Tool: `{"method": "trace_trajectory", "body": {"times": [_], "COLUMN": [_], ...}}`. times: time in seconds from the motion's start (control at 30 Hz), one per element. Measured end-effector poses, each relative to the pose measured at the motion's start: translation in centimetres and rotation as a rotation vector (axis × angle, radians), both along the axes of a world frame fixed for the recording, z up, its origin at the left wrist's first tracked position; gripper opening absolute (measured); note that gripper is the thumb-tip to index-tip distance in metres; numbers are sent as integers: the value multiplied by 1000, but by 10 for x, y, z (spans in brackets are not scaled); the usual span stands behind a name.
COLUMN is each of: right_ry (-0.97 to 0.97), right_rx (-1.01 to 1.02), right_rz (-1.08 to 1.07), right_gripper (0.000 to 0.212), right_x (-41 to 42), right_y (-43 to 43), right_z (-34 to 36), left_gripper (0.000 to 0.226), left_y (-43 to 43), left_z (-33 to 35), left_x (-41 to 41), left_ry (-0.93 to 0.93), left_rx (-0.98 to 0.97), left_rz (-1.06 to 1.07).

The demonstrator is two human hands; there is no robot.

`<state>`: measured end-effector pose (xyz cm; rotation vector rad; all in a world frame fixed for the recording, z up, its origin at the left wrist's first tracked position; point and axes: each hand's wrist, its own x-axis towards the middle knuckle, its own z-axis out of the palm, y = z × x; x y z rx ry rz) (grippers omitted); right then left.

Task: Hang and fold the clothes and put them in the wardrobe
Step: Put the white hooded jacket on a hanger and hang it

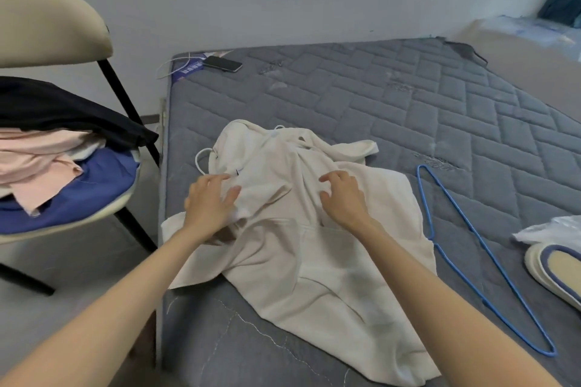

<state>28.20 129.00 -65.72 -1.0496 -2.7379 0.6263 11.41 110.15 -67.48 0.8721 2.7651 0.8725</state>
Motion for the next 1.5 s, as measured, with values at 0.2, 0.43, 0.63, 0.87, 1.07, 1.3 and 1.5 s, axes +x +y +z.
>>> {"method": "trace_trajectory", "body": {"times": [0.2, 0.43, 0.63, 0.87, 1.07, 1.3, 1.5], "right_ry": [-51, -163, -157, 288, -82, -352, -350], "right_rx": [-41, 19, 229, 15, 111, 128, 105], "right_rz": [230, 487, 511, 199, 115, 161, 243], "right_gripper": [41, 55, 18, 15, 9, 19, 50], "right_x": [-65, -129, -141, -114, -80, -101, -105], "right_y": [-3, -36, -49, -39, -10, -16, -15], "right_z": [-5, -19, -32, -26, -46, -43, -47], "left_gripper": [58, 41, 31, 31, 41, 40, 27], "left_y": [3, -6, -8, -9, -5, 40, 41], "left_z": [-25, -51, -31, -12, -44, -35, -34], "left_x": [-66, -84, -77, -81, -78, -89, -101], "left_ry": [-313, -506, -163, -617, -982, -1079, -1227], "left_rx": [-157, -138, 45, 475, 228, 443, 568], "left_rz": [62, -24, 74, 266, 344, 419, 404]}}
